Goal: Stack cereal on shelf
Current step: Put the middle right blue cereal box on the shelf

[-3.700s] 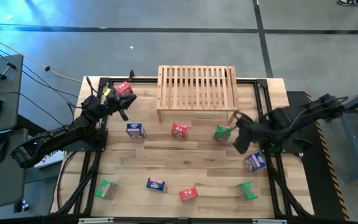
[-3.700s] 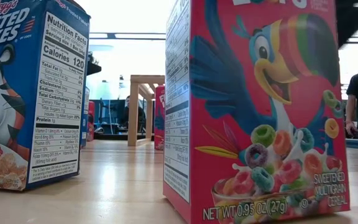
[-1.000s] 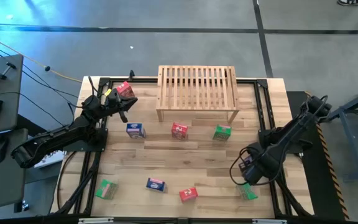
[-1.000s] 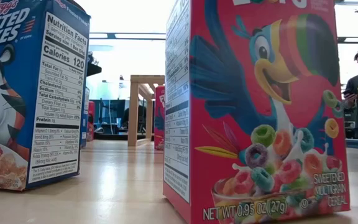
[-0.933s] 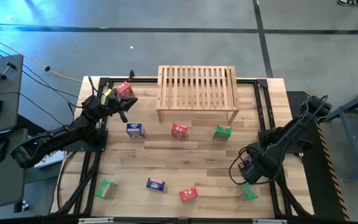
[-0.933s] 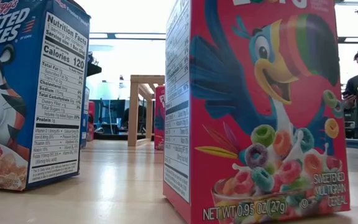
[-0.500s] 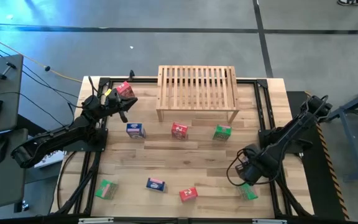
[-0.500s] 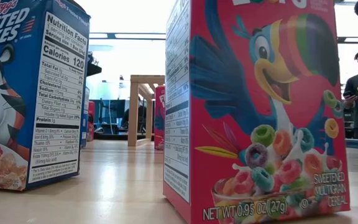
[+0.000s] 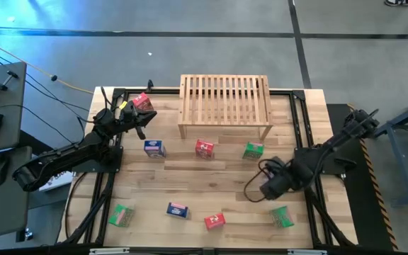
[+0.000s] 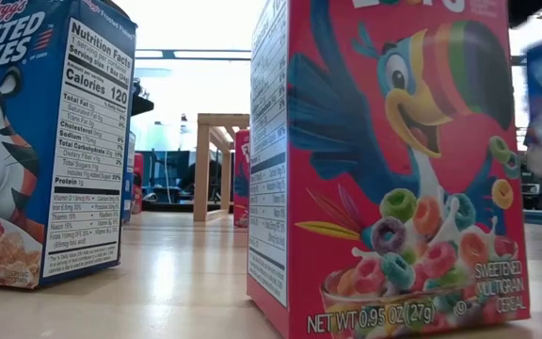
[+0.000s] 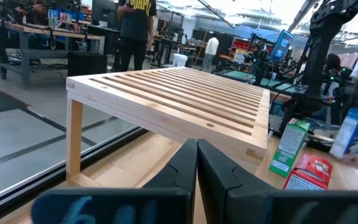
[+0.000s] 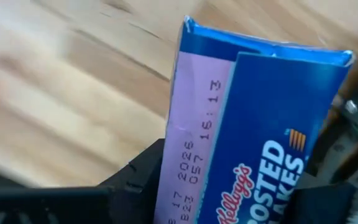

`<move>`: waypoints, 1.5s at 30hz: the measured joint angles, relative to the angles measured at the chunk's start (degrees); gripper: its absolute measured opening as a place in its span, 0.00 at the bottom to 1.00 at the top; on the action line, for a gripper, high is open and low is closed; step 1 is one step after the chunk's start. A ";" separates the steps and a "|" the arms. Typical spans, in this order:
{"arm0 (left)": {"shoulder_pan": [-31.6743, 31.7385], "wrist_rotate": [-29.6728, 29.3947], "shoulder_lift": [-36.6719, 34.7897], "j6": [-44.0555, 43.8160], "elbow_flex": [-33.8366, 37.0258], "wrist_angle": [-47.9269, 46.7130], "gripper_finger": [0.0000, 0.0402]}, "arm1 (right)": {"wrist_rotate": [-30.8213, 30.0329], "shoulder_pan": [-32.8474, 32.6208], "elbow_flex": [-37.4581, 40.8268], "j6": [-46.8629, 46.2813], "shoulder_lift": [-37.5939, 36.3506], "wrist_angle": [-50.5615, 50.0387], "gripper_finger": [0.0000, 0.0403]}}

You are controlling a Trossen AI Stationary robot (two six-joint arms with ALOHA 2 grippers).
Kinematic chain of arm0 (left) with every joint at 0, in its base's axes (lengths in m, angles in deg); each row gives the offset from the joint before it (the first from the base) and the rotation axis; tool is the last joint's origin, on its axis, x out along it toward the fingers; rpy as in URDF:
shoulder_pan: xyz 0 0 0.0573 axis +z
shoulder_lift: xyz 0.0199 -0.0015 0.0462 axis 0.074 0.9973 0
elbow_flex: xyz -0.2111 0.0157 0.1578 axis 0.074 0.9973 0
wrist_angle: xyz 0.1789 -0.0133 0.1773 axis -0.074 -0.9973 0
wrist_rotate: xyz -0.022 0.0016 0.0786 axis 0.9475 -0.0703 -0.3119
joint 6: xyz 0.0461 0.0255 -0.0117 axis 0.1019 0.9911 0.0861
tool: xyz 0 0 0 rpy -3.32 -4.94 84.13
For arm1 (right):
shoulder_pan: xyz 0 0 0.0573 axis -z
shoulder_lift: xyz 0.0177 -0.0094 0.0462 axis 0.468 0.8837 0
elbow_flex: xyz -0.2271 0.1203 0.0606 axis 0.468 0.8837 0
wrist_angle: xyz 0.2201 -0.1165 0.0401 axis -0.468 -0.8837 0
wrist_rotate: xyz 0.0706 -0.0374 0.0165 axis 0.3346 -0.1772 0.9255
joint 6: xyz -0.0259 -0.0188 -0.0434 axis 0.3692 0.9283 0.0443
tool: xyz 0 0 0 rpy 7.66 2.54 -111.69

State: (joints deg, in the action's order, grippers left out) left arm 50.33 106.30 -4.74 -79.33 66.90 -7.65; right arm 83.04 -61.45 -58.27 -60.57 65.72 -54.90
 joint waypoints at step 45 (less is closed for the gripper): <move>0.02 -0.04 0.02 4.09 0.00 -5.46 0.01 | -15.82 69.49 -56.84 123.24 29.92 -17.28 0.36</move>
State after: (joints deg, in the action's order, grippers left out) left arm 50.35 106.25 -4.72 -75.24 66.90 -13.11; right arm 67.22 8.04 -115.11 62.66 95.64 -72.18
